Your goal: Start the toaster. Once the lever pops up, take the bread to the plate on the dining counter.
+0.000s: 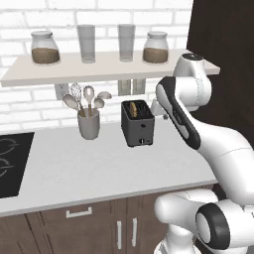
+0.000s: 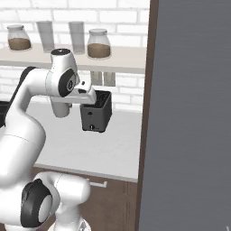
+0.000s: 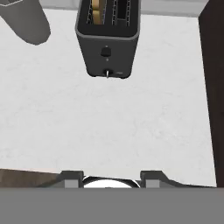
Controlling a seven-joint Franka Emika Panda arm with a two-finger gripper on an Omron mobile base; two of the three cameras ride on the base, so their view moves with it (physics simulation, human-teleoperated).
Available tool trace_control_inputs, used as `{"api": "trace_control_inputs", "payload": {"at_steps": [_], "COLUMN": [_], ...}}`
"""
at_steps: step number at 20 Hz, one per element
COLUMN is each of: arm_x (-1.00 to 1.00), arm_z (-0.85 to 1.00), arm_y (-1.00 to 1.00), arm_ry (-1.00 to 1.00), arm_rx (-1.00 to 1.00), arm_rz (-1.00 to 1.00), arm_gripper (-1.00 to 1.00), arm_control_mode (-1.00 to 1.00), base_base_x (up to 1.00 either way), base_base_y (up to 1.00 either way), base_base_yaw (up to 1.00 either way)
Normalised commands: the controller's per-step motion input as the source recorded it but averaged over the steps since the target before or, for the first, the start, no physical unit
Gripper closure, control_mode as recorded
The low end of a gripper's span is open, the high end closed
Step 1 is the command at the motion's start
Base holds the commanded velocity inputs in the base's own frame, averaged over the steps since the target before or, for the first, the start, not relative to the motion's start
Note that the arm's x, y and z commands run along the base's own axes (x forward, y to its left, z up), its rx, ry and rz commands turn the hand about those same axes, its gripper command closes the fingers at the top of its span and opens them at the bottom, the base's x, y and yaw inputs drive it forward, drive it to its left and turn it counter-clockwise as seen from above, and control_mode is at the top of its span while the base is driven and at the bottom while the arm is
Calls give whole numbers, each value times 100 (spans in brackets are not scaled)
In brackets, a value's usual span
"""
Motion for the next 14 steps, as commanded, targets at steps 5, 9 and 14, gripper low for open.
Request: {"api": "trace_control_inputs", "payload": {"at_steps": [5,9,14], "arm_x": [-13,-48,-34], "arm_z": [-2,-4,-6], "arm_y": [0,1,8], "arm_ry": [0,-6,-6], "arm_rx": [-1,-1,0], "arm_rz": [0,2,0], "arm_gripper": [-100,-100,-100], "arm_control_mode": [-100,-100,-100], "base_base_x": [0,0,0], "base_base_y": [0,0,0], "base_base_yaw": [0,0,0]}}
